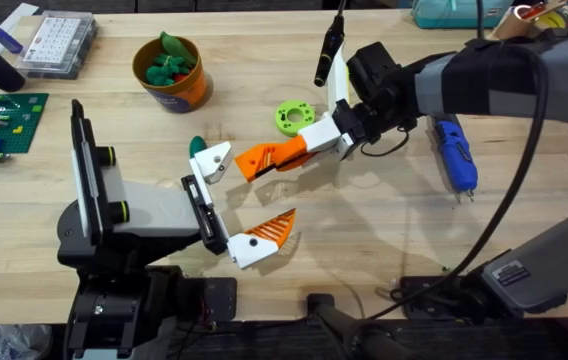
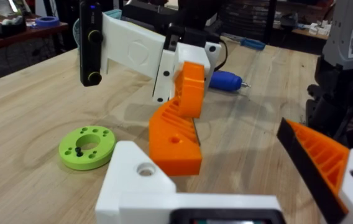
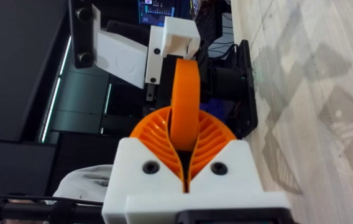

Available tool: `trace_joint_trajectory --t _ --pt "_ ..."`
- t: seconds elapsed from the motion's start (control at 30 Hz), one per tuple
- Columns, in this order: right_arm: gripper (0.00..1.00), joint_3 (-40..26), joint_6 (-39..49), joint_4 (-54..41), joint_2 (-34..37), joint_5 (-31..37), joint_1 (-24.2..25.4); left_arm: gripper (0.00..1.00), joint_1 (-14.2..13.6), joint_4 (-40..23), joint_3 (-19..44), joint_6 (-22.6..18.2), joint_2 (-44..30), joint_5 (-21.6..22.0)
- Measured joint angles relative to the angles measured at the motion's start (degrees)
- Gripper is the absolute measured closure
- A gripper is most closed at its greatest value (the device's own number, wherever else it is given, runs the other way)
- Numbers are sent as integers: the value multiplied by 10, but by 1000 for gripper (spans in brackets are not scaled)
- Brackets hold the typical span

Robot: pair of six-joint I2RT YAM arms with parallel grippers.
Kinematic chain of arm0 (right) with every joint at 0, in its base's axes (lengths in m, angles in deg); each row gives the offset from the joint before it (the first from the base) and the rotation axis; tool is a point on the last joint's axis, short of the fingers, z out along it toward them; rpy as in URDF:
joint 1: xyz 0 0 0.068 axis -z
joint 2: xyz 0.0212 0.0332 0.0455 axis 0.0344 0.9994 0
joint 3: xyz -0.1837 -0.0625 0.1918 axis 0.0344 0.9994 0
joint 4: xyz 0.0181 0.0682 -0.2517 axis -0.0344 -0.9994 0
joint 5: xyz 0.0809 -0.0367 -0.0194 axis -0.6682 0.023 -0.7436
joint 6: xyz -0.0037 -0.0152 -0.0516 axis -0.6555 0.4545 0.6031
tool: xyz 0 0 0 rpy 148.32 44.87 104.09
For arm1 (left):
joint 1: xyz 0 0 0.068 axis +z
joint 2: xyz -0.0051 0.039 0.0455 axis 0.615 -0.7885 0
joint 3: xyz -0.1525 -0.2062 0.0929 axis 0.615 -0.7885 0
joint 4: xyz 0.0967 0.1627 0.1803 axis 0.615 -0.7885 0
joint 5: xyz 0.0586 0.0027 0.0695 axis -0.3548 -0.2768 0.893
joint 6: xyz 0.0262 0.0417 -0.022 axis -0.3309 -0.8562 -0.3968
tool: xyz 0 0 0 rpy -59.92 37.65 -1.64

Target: Pick up the gripper from the table and insert it into the empty holder that is missing its gripper. Then pick up a screw, insert it into the mounting hole, and use the screwdriver to tighten it. Finally, clean up the table by picking up the vegetable and placing it into the bucket.

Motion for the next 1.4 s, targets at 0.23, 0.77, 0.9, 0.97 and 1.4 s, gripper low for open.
trace_joint_trajectory --t 0.23,0.77,0.9,0.97,1.4 --pt "985 1 -2 -3 0 4 0 13 0 -1 1 0 -2 0" --pt "985 1 -2 -1 0 0 0 13 0 -2 2 0 -2 -2" --pt "985 1 -2 -1 0 0 0 13 0 -2 2 0 -2 -2" --pt "985 1 -2 -1 0 0 0 13 0 -2 2 0 -2 -2" --pt "985 -7 -14 -1 0 0 0 13 0 -2 2 0 -2 -2"
